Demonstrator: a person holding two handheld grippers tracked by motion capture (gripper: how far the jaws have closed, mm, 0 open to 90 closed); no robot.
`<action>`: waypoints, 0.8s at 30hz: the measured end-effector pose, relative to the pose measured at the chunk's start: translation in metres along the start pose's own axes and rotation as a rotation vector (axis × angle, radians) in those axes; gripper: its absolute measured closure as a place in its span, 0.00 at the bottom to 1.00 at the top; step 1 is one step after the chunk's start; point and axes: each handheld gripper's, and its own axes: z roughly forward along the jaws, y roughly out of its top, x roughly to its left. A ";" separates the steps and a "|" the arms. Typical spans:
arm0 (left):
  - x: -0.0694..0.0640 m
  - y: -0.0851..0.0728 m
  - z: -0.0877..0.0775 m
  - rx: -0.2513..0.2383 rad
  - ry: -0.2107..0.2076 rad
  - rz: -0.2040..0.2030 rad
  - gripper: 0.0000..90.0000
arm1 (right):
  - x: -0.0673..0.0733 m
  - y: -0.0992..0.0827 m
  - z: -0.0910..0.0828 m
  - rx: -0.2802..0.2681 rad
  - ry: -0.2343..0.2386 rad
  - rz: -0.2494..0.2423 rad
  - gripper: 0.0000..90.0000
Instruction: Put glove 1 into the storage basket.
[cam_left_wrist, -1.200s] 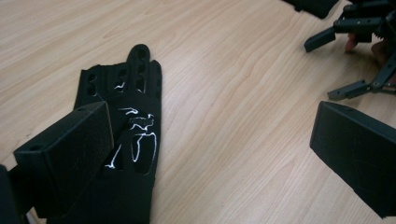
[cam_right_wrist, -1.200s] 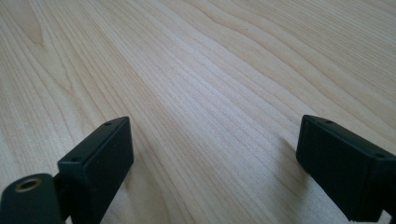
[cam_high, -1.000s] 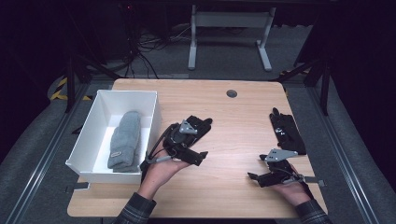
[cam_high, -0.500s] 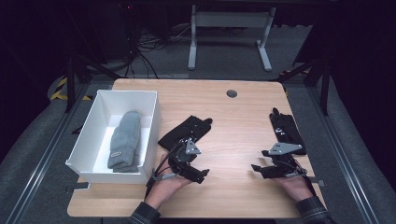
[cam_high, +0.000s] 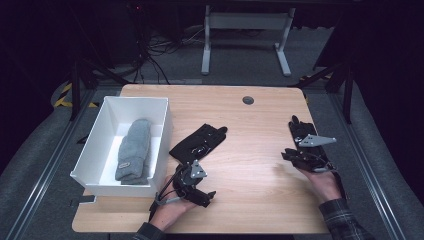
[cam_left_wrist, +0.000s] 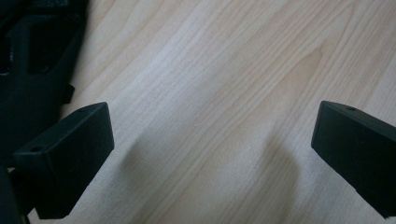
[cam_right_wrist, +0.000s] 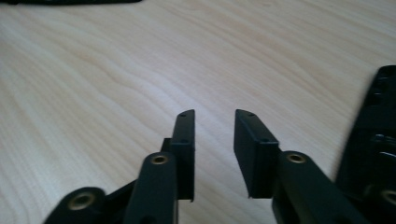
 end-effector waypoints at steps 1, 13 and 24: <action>0.000 -0.001 0.001 0.008 -0.004 0.000 0.00 | 0.000 0.000 0.000 0.000 0.000 0.000 0.89; 0.005 -0.013 0.003 -0.009 -0.020 0.033 0.00 | -0.042 0.006 0.003 0.012 -0.120 0.050 1.00; 0.006 -0.013 0.003 -0.013 -0.022 0.039 0.00 | -0.067 -0.014 0.011 0.092 -0.186 0.095 1.00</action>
